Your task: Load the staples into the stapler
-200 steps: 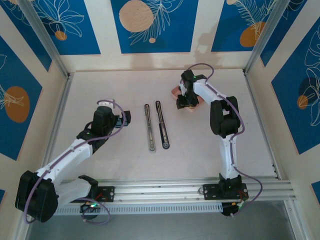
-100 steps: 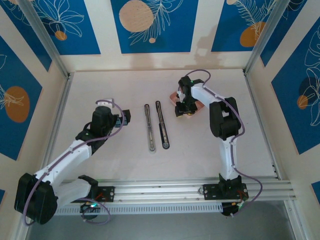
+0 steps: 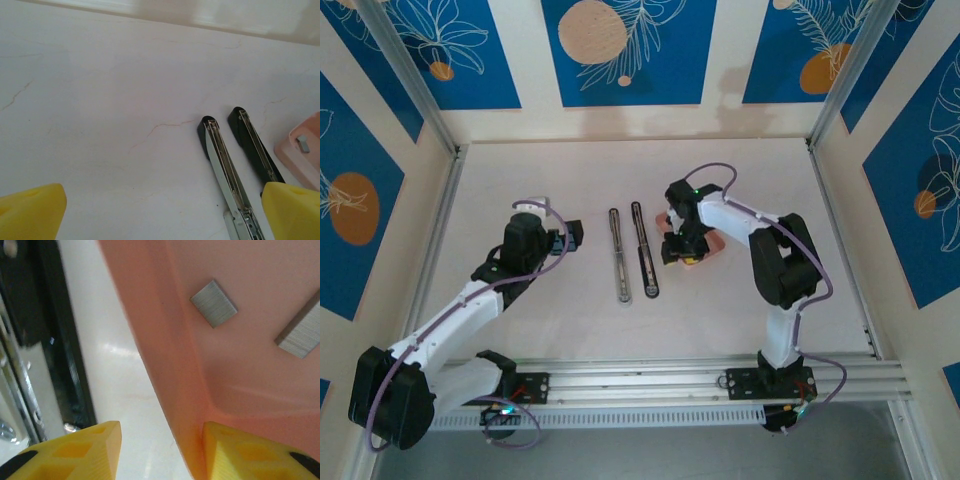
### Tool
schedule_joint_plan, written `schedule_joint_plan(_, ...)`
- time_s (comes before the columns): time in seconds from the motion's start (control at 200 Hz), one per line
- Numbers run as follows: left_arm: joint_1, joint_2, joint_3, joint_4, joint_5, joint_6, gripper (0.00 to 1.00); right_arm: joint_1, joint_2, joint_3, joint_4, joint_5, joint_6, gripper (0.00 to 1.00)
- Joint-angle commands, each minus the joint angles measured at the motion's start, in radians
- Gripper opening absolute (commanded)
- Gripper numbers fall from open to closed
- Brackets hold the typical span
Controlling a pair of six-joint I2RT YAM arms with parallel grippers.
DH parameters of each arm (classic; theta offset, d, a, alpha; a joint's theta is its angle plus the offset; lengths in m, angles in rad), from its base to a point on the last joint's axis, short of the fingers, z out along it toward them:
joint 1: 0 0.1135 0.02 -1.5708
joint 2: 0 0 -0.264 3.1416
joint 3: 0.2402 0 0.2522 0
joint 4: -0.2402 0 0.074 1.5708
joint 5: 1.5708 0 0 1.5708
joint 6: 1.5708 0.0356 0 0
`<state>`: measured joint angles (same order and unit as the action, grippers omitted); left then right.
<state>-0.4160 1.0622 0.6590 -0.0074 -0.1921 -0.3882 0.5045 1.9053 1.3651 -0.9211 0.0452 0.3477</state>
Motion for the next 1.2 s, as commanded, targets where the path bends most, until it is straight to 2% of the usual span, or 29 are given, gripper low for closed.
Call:
schedule_joint_plan(0.0, 0.006, -0.019, -0.018, 0.021, 0.048, -0.011, 1.0, 0.055, -0.068, -0.038, -0.008, -0.038, 0.1, 0.47)
schedule_joint_plan(0.125, 0.006, -0.035, -0.046, 0.043, 0.091, -0.017, 1.0, 0.071, -0.148, -0.012, -0.048, 0.001, 0.138, 0.47)
schedule_joint_plan(0.285, 0.006, -0.05, -0.078, 0.095, 0.143, -0.01, 1.0, 0.012, -0.168, 0.065, -0.123, 0.034, 0.089, 0.46)
schedule_joint_plan(0.395, 0.006, -0.051, -0.096, 0.131, 0.166, 0.0, 1.0, -0.041, -0.119, 0.126, -0.152, 0.05, 0.034, 0.42)
schedule_joint_plan(0.525, 0.005, -0.044, -0.108, 0.133, 0.143, -0.015, 1.0, -0.084, -0.028, 0.204, -0.18, 0.066, 0.005, 0.36)
schedule_joint_plan(0.915, 0.006, -0.003, -0.092, 0.127, 0.115, 0.012, 1.0, -0.104, 0.195, 0.323, -0.172, 0.176, -0.114, 0.32)
schedule_joint_plan(1.195, 0.006, 0.04, -0.078, 0.147, 0.124, 0.005, 1.0, -0.113, 0.256, 0.352, -0.151, 0.154, -0.143, 0.32)
